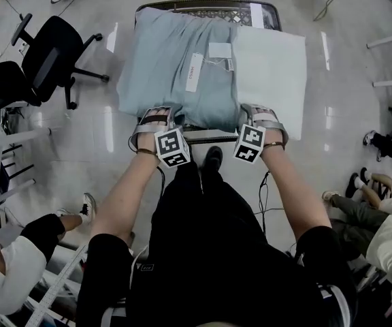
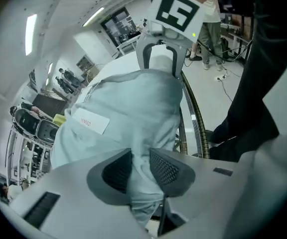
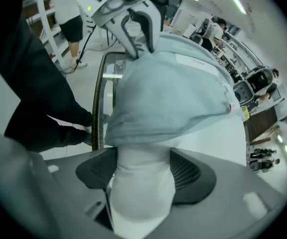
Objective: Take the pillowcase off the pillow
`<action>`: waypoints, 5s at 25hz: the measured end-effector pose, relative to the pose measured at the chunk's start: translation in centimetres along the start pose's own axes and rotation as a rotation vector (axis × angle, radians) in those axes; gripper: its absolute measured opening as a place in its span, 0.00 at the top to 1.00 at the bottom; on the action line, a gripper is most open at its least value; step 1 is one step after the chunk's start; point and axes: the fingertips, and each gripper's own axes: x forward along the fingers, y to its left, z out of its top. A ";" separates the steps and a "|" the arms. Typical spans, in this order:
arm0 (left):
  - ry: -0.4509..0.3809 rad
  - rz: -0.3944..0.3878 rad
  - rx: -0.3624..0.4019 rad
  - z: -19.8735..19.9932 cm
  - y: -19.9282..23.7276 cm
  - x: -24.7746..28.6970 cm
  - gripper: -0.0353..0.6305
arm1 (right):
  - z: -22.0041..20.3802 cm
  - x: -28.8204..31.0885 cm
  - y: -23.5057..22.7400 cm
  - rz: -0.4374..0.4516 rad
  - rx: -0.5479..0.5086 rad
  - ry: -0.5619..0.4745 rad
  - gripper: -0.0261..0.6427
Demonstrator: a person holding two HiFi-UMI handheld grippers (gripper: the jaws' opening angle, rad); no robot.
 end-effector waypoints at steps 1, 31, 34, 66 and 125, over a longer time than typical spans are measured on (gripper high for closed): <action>0.006 -0.004 0.010 -0.4 0.2 0.0 0.81 | -0.2 0.5 -0.1 -0.023 -0.023 0.014 0.47; 0.062 0.186 0.017 -10.0 1.4 -0.6 0.61 | 0.1 1.4 -1.5 -0.056 0.058 0.035 0.45; 0.046 0.148 0.008 -10.3 1.9 -1.4 0.73 | 0.3 -0.5 -2.7 0.020 0.139 -0.003 0.59; -0.192 -0.040 -0.383 -7.8 21.5 -2.7 0.92 | -3.9 -7.3 -13.3 0.141 0.356 -0.031 0.49; 0.385 -0.438 -0.042 -29.7 30.3 -0.5 0.94 | -3.2 -1.2 -26.7 0.505 0.218 -0.076 0.67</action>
